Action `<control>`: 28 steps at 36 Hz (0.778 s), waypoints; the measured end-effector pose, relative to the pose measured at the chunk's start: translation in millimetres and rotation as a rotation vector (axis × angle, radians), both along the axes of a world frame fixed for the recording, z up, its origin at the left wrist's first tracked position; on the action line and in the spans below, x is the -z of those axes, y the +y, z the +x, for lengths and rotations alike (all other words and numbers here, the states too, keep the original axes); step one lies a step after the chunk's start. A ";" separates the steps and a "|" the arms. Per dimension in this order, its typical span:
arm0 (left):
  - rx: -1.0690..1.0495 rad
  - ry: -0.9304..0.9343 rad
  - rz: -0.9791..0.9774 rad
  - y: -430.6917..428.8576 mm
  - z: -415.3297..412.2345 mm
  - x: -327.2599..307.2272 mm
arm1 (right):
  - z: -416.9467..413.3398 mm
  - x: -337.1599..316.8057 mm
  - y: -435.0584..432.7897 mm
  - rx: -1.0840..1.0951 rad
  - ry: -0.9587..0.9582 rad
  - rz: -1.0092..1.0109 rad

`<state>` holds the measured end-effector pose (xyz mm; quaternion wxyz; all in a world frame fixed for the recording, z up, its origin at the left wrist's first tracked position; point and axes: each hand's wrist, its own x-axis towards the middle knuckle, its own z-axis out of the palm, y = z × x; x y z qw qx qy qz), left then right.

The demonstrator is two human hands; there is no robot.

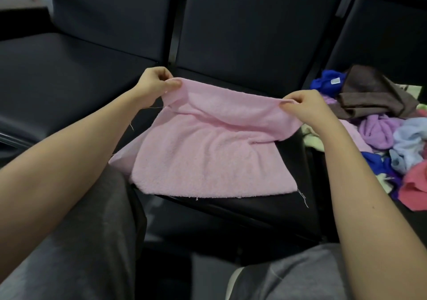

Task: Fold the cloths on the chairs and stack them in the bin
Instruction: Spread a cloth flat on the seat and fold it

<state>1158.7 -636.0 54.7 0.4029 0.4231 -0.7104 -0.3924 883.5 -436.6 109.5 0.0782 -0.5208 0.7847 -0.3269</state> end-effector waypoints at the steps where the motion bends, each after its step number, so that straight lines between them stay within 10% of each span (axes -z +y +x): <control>1: 0.020 -0.093 -0.015 -0.9 0.4 1.3 | -1.1 0.2 -0.5 -0.006 0.009 -0.001; 14: 0.183 -0.794 -0.251 -1.3 -1.7 7.2 | -3.6 7.8 -4.7 0.043 0.160 0.153; 28: -0.015 -0.736 -0.448 12.9 -24.8 -16.1 | -6.3 8.7 -12.0 0.315 0.222 -0.012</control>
